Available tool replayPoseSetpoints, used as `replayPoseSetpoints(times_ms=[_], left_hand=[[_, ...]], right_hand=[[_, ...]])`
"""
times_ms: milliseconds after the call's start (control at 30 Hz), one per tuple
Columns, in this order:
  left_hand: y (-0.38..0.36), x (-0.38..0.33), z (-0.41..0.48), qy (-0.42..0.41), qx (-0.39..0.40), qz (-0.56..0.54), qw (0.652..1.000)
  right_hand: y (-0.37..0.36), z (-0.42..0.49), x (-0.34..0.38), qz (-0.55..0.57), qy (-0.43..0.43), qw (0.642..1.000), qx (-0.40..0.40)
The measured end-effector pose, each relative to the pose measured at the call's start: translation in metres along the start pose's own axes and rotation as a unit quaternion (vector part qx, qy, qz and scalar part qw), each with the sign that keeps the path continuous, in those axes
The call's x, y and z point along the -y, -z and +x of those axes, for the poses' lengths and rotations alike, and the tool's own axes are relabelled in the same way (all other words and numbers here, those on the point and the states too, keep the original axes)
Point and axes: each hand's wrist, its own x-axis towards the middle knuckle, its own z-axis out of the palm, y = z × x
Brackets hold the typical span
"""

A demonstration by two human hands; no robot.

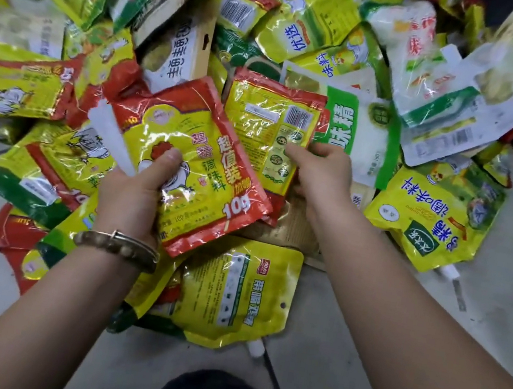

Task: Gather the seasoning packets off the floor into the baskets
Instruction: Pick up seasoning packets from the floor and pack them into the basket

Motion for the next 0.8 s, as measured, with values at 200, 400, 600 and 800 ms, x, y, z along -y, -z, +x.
replayPoseSetpoints(times_ms=[200, 400, 600, 800], left_hand=[[-0.006, 0.01, -0.004, -0.003, 0.016, 0.028, 0.999], [-0.012, 0.013, -0.005, -0.002, 0.058, 0.02, 0.998], [-0.029, 0.006, -0.019, 0.039, 0.122, 0.013, 0.992], [-0.066, -0.01, -0.041, 0.073, 0.209, -0.003, 0.975]], right_hand=[[-0.023, -0.001, 0.013, -0.071, 0.003, 0.997, -0.006], [0.001, -0.001, 0.012, 0.074, 0.061, 0.995, 0.011], [0.077, -0.001, 0.009, 0.086, 0.116, 0.99, -0.002], [0.142, -0.027, 0.013, 0.1, 0.145, 0.983, -0.059]])
